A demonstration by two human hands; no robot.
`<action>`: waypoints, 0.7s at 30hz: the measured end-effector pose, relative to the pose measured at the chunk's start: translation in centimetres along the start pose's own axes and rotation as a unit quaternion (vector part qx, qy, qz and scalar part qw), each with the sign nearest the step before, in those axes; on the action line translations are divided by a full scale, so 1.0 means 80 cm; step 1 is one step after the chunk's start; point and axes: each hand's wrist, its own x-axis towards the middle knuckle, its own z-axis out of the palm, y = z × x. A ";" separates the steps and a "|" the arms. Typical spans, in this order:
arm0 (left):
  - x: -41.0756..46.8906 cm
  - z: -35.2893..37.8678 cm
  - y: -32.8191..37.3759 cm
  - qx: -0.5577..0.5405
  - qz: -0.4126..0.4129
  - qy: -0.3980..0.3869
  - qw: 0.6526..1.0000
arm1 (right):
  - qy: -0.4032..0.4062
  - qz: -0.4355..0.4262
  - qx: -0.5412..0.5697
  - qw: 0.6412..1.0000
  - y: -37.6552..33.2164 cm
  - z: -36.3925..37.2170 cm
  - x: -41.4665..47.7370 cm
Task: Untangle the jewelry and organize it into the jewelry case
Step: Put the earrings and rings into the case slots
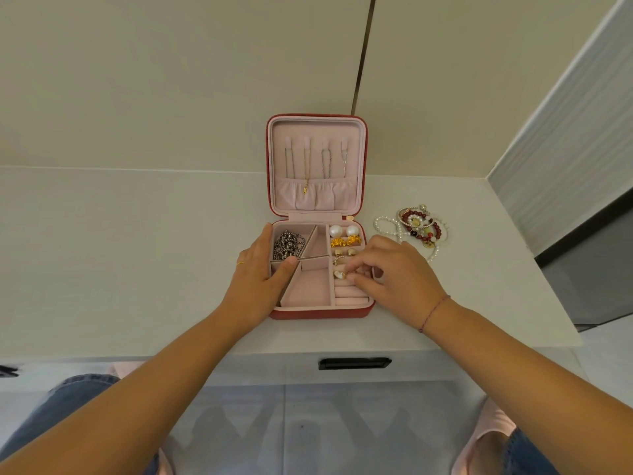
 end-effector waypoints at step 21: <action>-0.001 -0.001 0.004 0.001 0.001 0.003 1.000 | 0.149 0.201 -0.004 0.968 0.088 -0.038 0.002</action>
